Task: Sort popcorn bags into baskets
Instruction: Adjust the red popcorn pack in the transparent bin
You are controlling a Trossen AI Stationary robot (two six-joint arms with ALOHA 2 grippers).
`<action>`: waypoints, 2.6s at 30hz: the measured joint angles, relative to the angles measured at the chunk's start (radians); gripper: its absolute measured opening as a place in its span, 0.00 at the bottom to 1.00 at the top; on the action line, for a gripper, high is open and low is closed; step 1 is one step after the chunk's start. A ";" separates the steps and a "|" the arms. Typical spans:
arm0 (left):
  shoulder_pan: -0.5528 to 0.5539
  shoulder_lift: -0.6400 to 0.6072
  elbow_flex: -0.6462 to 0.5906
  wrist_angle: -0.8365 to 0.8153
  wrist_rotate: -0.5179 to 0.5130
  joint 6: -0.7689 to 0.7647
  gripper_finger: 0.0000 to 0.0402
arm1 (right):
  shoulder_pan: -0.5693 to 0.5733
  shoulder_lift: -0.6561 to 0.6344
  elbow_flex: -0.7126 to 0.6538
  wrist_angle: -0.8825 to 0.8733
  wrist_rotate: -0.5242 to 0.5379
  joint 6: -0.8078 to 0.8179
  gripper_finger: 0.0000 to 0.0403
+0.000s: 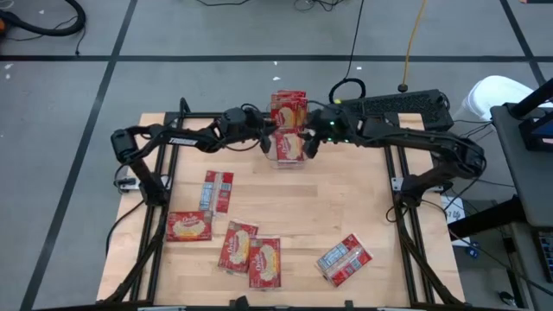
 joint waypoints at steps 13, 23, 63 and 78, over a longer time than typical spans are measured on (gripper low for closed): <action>-0.003 -0.152 -0.112 -0.081 -0.098 0.008 0.20 | -0.136 0.403 0.393 -0.313 -0.242 -0.338 0.43; 0.018 -0.267 -0.252 -0.083 -0.109 0.005 0.20 | -0.221 0.561 0.437 -0.300 -0.246 -0.592 0.52; -0.057 -0.266 -0.280 -0.009 -0.116 -0.015 0.20 | -0.151 0.587 0.386 -0.324 -0.090 -0.668 0.42; -0.057 -0.266 -0.279 -0.008 -0.116 -0.005 0.20 | -0.153 0.672 0.389 -0.294 -0.135 -0.722 0.29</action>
